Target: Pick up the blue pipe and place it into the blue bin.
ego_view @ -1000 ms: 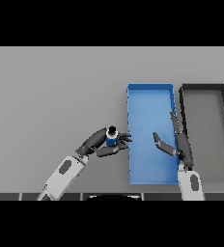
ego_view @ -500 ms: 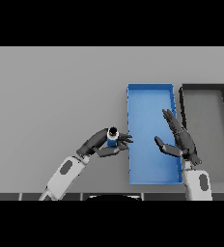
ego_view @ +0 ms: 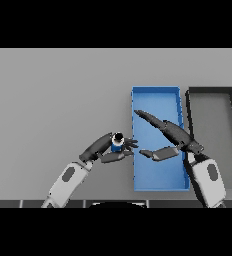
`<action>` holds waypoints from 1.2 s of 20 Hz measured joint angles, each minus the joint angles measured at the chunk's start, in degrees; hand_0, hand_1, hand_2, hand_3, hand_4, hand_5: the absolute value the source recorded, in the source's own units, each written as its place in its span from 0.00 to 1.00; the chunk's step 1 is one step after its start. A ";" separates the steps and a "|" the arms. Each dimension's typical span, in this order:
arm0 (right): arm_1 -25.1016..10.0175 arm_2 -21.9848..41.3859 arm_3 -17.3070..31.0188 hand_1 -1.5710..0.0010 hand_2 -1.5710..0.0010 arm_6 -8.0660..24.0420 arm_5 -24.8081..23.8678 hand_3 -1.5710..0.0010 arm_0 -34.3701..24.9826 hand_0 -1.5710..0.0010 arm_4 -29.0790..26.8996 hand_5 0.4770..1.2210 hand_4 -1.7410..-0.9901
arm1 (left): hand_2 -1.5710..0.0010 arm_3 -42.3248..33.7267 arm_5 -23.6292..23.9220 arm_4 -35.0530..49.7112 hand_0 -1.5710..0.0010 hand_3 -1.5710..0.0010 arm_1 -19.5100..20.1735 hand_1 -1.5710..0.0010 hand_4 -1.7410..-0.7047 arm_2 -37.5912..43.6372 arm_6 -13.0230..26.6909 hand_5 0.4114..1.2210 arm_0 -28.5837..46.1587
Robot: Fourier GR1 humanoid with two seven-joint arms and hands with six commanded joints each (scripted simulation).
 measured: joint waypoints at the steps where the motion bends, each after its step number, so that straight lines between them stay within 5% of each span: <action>1: 0.08 0.71 -0.03 1.00 0.97 1.17 0.24 1.00 -2.18 1.00 -0.72 0.11 0.59 | 0.00 -0.01 -0.10 -0.42 0.00 0.00 0.14 0.00 0.26 0.34 0.68 1.00 -0.57; 16: 7.76 9.76 8.51 0.93 0.89 8.55 5.26 0.97 -18.61 0.96 0.20 0.03 0.72 | 0.00 2.43 -4.13 -1.99 0.00 0.00 -1.60 0.00 0.27 2.77 -0.40 1.00 0.08; 18: 8.45 10.38 10.05 0.77 0.76 8.15 6.47 0.85 -19.39 0.79 0.93 0.01 0.62 | 0.00 2.33 -4.40 -2.10 0.00 0.00 -1.63 0.00 0.22 3.49 0.82 1.00 0.02; 21: 10.05 11.00 11.16 0.44 0.42 6.83 7.13 0.51 -20.72 0.44 0.82 0.05 0.37 | 0.00 1.60 -5.21 -2.50 0.00 0.00 -1.50 0.00 0.11 3.06 3.54 1.00 0.81; 24: 10.84 11.23 11.56 0.23 0.22 7.03 6.10 0.35 -21.39 0.23 -0.73 0.23 0.21 | 0.00 0.73 -5.19 -2.06 0.00 0.03 -2.32 0.00 0.06 3.50 4.81 1.00 0.86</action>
